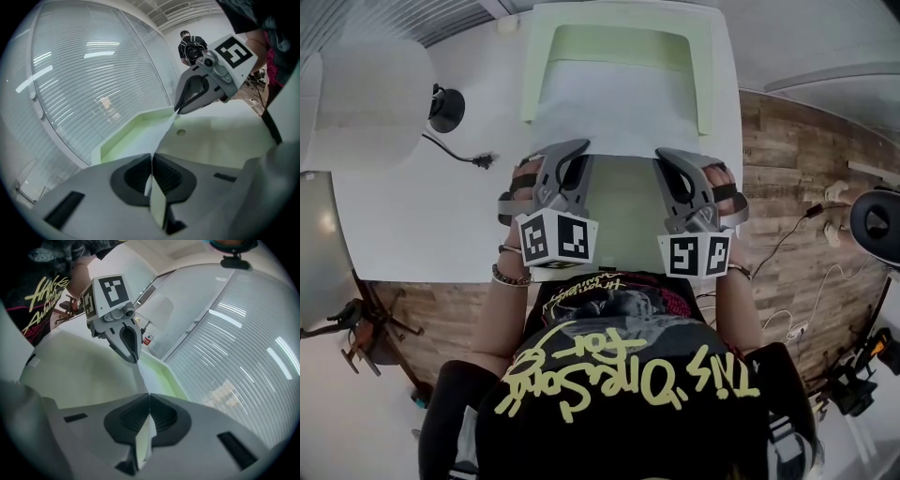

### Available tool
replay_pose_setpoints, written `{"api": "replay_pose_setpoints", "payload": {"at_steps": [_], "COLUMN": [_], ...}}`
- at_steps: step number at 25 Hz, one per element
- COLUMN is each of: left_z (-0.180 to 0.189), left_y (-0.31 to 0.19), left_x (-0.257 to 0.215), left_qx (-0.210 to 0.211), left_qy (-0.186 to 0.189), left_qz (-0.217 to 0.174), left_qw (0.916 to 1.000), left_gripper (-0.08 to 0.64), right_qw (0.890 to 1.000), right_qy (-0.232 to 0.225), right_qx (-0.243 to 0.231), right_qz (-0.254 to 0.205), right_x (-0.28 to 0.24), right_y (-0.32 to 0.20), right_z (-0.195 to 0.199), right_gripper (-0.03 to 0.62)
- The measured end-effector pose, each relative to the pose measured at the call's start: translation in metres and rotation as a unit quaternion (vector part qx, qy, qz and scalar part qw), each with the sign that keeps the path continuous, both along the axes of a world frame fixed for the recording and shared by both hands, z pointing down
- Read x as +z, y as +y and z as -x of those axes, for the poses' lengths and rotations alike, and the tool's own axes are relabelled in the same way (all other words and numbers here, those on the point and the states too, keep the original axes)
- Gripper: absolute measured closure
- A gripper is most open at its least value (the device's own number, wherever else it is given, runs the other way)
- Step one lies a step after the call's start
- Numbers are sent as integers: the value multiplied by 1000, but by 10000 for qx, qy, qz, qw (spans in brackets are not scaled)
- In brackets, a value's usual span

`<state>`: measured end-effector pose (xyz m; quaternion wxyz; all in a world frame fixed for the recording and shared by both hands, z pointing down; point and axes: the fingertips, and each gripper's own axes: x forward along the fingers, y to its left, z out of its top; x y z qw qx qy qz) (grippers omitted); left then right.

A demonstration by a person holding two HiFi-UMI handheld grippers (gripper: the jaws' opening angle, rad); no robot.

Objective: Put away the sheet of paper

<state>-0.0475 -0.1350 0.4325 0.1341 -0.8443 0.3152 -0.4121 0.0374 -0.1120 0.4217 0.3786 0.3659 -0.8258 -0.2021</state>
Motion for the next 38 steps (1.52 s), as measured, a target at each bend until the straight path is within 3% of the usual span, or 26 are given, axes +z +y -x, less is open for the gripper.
{"api": "replay_pose_setpoints", "payload": {"at_steps": [38], "left_z": [-5], "left_y": [-30], "left_x": [0], "left_qx": [-122], "left_qy": [-138], "left_qz": [-119], "left_qw": [9998], "left_gripper": [549], "right_qw": [9999], "right_qy": [87], "right_qx": [83], "right_qz": [-13], "right_x": [1], "right_y": [-26], "right_z": [-4], "right_gripper": [583]}}
